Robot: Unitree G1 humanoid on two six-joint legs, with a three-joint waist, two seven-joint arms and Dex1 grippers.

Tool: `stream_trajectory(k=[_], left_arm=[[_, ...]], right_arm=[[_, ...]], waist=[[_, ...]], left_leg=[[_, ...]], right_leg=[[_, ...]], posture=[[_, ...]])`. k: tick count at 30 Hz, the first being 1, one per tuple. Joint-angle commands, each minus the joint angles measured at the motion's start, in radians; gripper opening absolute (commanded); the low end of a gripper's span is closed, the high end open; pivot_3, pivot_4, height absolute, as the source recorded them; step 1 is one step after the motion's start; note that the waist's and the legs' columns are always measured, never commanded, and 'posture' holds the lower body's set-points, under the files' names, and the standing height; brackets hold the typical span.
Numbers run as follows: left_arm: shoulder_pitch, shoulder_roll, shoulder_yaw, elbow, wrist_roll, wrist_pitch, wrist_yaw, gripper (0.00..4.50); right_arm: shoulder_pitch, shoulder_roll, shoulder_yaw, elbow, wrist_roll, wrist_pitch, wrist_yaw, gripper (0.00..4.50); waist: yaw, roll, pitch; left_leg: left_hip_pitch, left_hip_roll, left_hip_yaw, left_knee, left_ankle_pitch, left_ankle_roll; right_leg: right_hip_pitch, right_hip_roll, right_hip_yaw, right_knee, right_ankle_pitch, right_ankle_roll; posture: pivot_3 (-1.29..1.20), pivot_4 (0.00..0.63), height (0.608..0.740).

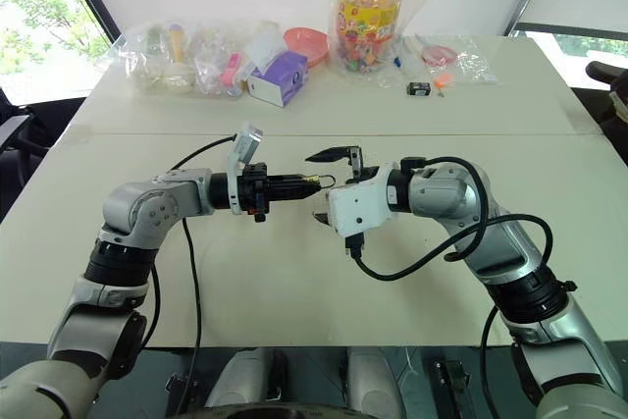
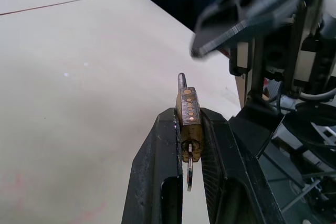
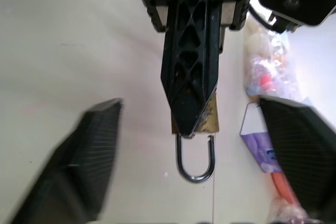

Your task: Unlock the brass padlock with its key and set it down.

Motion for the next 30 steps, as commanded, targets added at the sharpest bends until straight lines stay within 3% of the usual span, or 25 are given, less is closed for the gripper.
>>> stream_trajectory(k=[1, 4, 6, 7, 12, 21, 24, 30], left_arm=[[-0.005, 0.038, -0.005, -0.027, 0.019, -0.046, -0.048, 0.00], [-0.004, 0.055, -0.017, -0.022, 0.044, -0.080, -0.066, 0.00], [-0.007, 0.058, -0.018, -0.011, 0.052, -0.090, -0.073, 0.00], [-0.010, 0.058, -0.018, -0.005, 0.056, -0.095, -0.077, 0.00], [-0.032, 0.058, -0.016, 0.006, 0.064, -0.107, -0.099, 0.00], [-0.051, 0.062, -0.014, -0.009, 0.052, -0.088, -0.136, 0.00], [-0.057, 0.061, -0.009, -0.009, 0.049, -0.084, -0.136, 0.00], [-0.062, 0.062, -0.004, -0.013, 0.043, -0.079, -0.133, 0.00]], right_arm=[[0.031, -0.025, -0.076, -0.090, 0.131, 0.135, 0.040, 4.42], [0.035, -0.025, -0.132, -0.129, 0.232, 0.290, 0.033, 4.42], [0.038, -0.043, -0.151, -0.141, 0.256, 0.305, 0.043, 3.90], [0.041, -0.050, -0.161, -0.145, 0.272, 0.318, 0.045, 3.57], [0.019, 0.007, -0.186, -0.149, 0.335, 0.464, -0.051, 0.99], [-0.046, 0.077, -0.178, -0.111, 0.391, 0.571, -0.128, 0.99], [-0.043, 0.087, -0.173, -0.105, 0.397, 0.558, -0.138, 0.10], [-0.032, 0.082, -0.153, -0.103, 0.387, 0.545, -0.142, 0.04]], waist=[[-0.001, 0.000, 0.000], [-0.001, 0.000, 0.000], [-0.001, 0.000, 0.000], [-0.001, 0.000, 0.000], [-0.002, 0.000, 0.000], [-0.001, 0.000, 0.000], [-0.001, 0.000, 0.000], [-0.002, 0.000, 0.000]], left_leg=[[0.000, 0.000, 0.000, 0.000, 0.000, 0.000], [0.000, 0.000, 0.000, 0.000, 0.000, 0.000], [0.000, 0.000, 0.000, 0.000, 0.000, 0.000], [0.000, 0.000, 0.000, 0.000, 0.000, 0.000], [0.000, 0.000, 0.000, 0.000, 0.000, 0.000], [0.000, 0.000, 0.000, 0.000, 0.000, 0.000], [0.000, 0.000, 0.000, 0.000, 0.000, 0.000], [0.000, 0.000, 0.000, 0.000, 0.000, 0.000]], right_leg=[[0.000, 0.000, 0.000, 0.000, 0.000, 0.000], [0.000, -0.001, 0.000, 0.000, 0.000, 0.000], [0.000, 0.000, 0.000, 0.000, 0.000, 0.000], [0.000, 0.000, 0.000, 0.000, 0.000, 0.000], [0.000, 0.000, 0.000, 0.000, 0.000, 0.000], [0.000, 0.000, 0.000, 0.000, 0.000, 0.000], [0.000, 0.000, 0.000, 0.000, 0.000, 0.000], [0.000, 0.000, 0.000, 0.000, 0.000, 0.000]], posture=[[0.00, 0.150, 0.740], [0.00, 0.150, 0.740], [0.00, 0.150, 0.740], [0.00, 0.150, 0.740], [0.00, 0.150, 0.740], [0.00, 0.150, 0.740], [0.00, 0.150, 0.740], [0.00, 0.150, 0.740]])
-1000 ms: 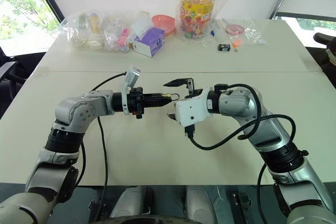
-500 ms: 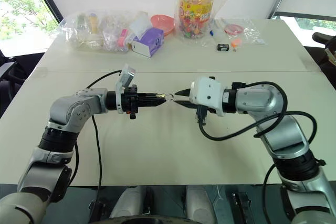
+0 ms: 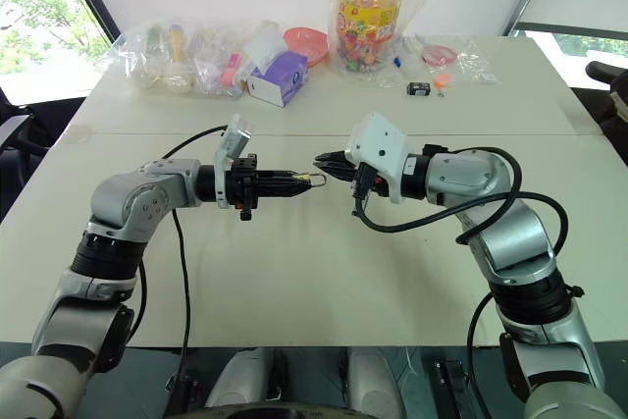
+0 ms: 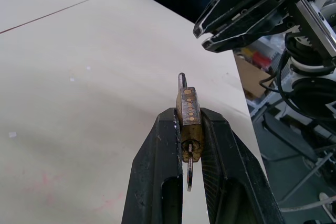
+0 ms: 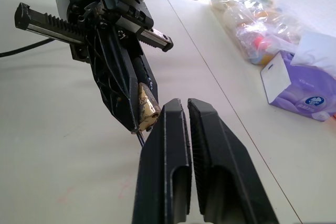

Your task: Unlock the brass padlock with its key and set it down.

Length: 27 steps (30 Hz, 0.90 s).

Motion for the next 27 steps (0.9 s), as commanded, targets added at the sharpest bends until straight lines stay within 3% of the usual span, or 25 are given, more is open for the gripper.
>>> stream_trajectory(k=[1, 27], left_arm=[[-0.027, 0.003, 0.017, -0.038, -0.023, 0.004, -0.008, 0.00], [-0.043, 0.022, 0.027, -0.078, -0.069, 0.046, -0.031, 0.00]], right_arm=[[-0.002, -0.004, 0.001, -0.014, -0.002, -0.024, -0.008, 0.04], [0.066, -0.028, 0.042, 0.061, -0.072, -0.146, 0.024, 0.04]], waist=[[0.000, 0.000, 0.000], [0.000, 0.000, 0.000]], left_leg=[[0.000, 0.000, 0.000, 0.000, 0.000, 0.000], [0.000, 0.000, 0.000, 0.000, 0.000, 0.000]], right_leg=[[0.000, 0.000, 0.000, 0.000, 0.000, 0.000], [0.000, 0.001, 0.000, 0.000, 0.000, 0.000]], posture=[[0.00, 0.150, 0.740], [0.00, 0.150, 0.740]])
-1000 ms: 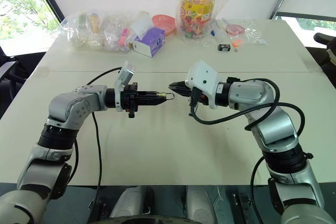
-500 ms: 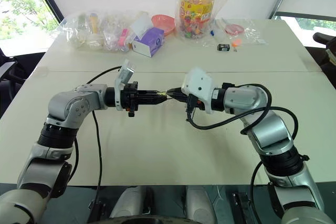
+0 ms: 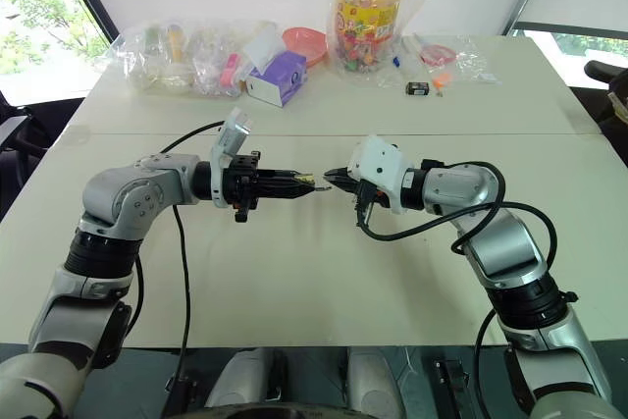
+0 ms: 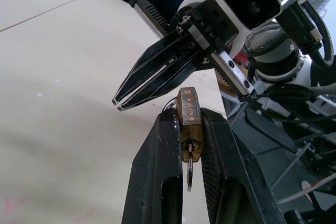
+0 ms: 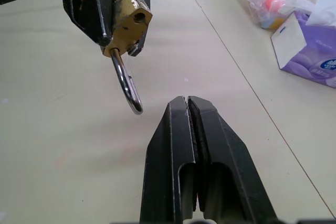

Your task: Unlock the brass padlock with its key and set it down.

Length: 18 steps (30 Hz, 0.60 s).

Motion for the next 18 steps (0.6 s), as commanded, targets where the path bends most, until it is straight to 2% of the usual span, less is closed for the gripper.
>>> stream_trajectory(k=[1, 14, 18], left_arm=[[-0.029, 0.007, 0.021, -0.003, -0.008, -0.018, -0.006, 0.00], [-0.030, -0.003, 0.011, 0.031, 0.023, -0.048, 0.001, 0.00], [-0.017, -0.013, 0.007, 0.025, 0.025, -0.047, 0.012, 0.00]], right_arm=[[0.005, -0.011, -0.008, -0.045, 0.009, -0.015, 0.010, 0.04], [0.054, -0.041, -0.027, -0.097, -0.003, -0.002, -0.007, 0.04], [0.119, -0.092, -0.054, -0.113, -0.033, -0.021, -0.019, 0.04]], waist=[[0.000, 0.000, 0.000], [0.001, 0.000, 0.000], [0.003, 0.000, 0.000]], left_leg=[[0.000, 0.000, 0.000, 0.000, 0.000, 0.000], [0.000, 0.000, 0.000, 0.000, 0.000, 0.000], [0.000, 0.000, 0.000, 0.000, 0.000, 0.000]], right_leg=[[0.000, 0.000, 0.000, 0.000, 0.000, 0.000], [0.000, 0.000, 0.000, 0.000, 0.000, 0.000], [0.000, 0.000, 0.000, 0.000, 0.000, 0.000]], posture=[[0.00, 0.150, 0.740], [0.00, 0.150, 0.740], [0.00, 0.150, 0.740]])
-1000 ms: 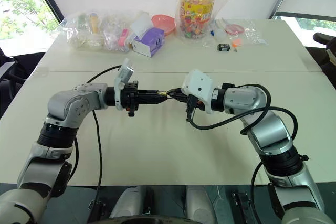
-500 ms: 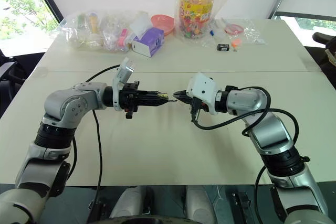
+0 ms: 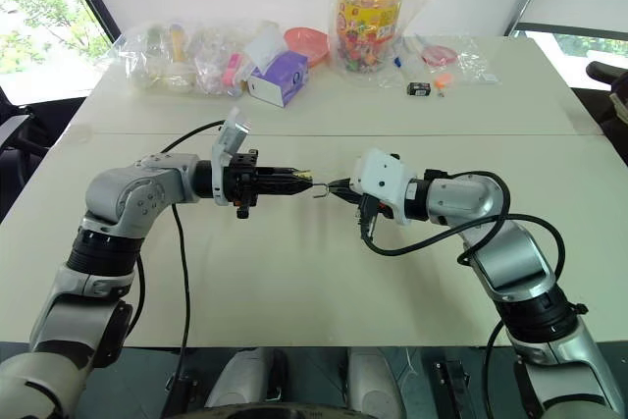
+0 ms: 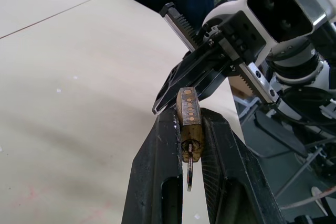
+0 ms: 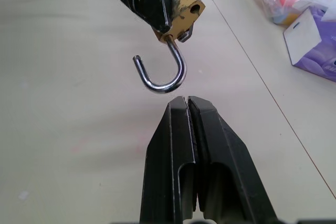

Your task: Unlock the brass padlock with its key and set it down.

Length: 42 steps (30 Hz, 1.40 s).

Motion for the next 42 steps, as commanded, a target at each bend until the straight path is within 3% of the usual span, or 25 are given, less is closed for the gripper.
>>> stream_trajectory(k=[1, 5, 14, 22, 31, 39, 42], left_arm=[[-0.007, -0.008, 0.006, -0.019, -0.001, -0.017, 0.007, 0.00], [0.020, -0.069, -0.035, 0.035, 0.065, -0.058, 0.078, 0.00], [-0.071, -0.304, -0.076, 0.390, 0.232, -0.157, 0.272, 0.00], [-0.105, -0.336, -0.053, 0.493, 0.271, -0.118, 0.302, 0.00], [-0.078, -0.241, -0.068, 0.425, 0.289, -0.113, 0.229, 4.40], [0.008, 0.009, -0.125, 0.141, 0.310, -0.202, 0.019, 4.46], [0.027, 0.058, -0.108, 0.090, 0.280, -0.196, -0.034, 4.46]], right_arm=[[0.046, -0.044, -0.054, -0.049, -0.024, -0.024, -0.016, 0.04], [0.132, -0.089, -0.126, -0.081, -0.033, -0.009, -0.049, 0.04], [0.169, -0.086, -0.204, -0.189, -0.016, 0.097, -0.132, 0.04], [0.175, -0.084, -0.181, -0.230, -0.029, 0.125, -0.163, 0.04], [0.156, -0.085, -0.154, -0.226, -0.028, 0.127, -0.170, 0.00], [0.198, -0.185, -0.172, -0.218, -0.014, 0.113, -0.077, 0.00], [0.202, -0.213, -0.181, -0.214, -0.006, 0.112, -0.050, 0.00]], waist=[[0.001, 0.000, 0.000], [0.001, 0.000, 0.000], [0.000, 0.000, 0.000], [-0.001, -0.001, 0.000], [-0.007, -0.001, 0.000], [0.003, 0.000, 0.000], [0.009, 0.000, 0.000]], left_leg=[[0.000, 0.000, 0.000, 0.000, 0.000, 0.000], [0.000, 0.000, 0.000, 0.000, 0.000, 0.000], [0.000, -0.001, 0.000, 0.000, 0.000, 0.000], [0.000, -0.001, -0.001, 0.000, 0.000, 0.000], [0.001, 0.000, 0.000, 0.000, 0.000, 0.000], [0.000, 0.000, -0.001, -0.001, 0.000, 0.000], [0.000, 0.000, 0.000, -0.001, 0.000, 0.000]], right_leg=[[0.000, 0.000, 0.000, 0.000, 0.000, 0.000], [0.000, 0.000, 0.000, 0.000, 0.000, 0.000], [0.001, 0.001, 0.000, 0.000, 0.000, 0.000], [0.000, 0.001, 0.000, -0.001, 0.000, 0.000], [0.001, 0.001, 0.000, 0.000, 0.000, 0.000], [0.001, 0.001, 0.000, -0.001, 0.000, 0.000], [0.001, 0.000, 0.000, -0.001, 0.000, 0.000]], posture=[[0.00, 0.150, 0.740], [0.00, 0.150, 0.740], [0.00, 0.150, 0.740], [0.00, 0.150, 0.740], [0.00, 0.150, 0.740], [0.00, 0.150, 0.740], [0.00, 0.150, 0.740]])
